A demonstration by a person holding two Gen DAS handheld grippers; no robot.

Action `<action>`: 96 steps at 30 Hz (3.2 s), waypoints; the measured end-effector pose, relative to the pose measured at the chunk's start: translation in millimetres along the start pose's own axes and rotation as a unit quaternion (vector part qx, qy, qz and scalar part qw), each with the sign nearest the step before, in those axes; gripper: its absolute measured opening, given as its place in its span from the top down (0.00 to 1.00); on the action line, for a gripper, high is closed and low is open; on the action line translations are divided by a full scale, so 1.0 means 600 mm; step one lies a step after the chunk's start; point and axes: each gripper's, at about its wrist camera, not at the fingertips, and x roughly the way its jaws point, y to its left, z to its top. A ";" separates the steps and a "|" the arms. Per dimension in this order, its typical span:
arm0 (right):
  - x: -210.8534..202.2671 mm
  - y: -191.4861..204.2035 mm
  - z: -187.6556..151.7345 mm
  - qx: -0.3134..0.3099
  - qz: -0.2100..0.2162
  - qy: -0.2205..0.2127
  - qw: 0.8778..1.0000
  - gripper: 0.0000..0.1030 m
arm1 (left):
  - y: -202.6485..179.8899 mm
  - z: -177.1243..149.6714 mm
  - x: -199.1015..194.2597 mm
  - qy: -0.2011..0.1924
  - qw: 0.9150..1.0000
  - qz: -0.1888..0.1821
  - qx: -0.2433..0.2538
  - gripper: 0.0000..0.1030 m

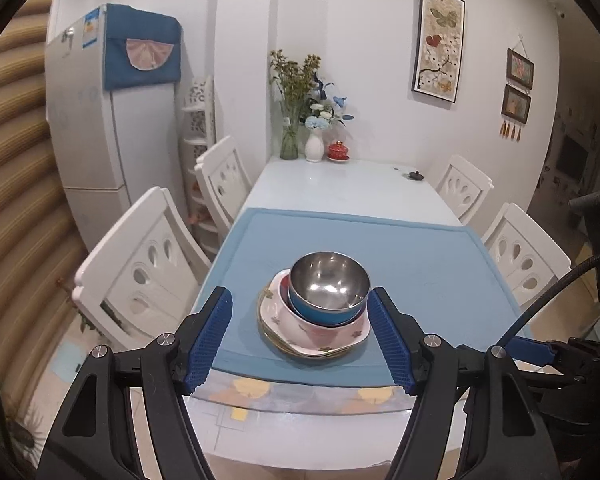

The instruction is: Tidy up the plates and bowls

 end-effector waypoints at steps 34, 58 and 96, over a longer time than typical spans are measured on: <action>0.085 0.047 0.084 0.057 -0.027 0.024 0.998 0.45 | 0.043 0.050 0.142 0.055 0.997 -0.045 0.021 0.33; 0.105 0.061 0.093 0.051 -0.023 0.039 0.998 0.45 | 0.044 0.056 0.160 0.053 0.998 -0.011 0.043 0.33; 0.168 0.052 0.145 0.081 -0.033 0.056 0.995 0.45 | 0.044 0.106 0.229 0.024 0.998 -0.026 0.051 0.28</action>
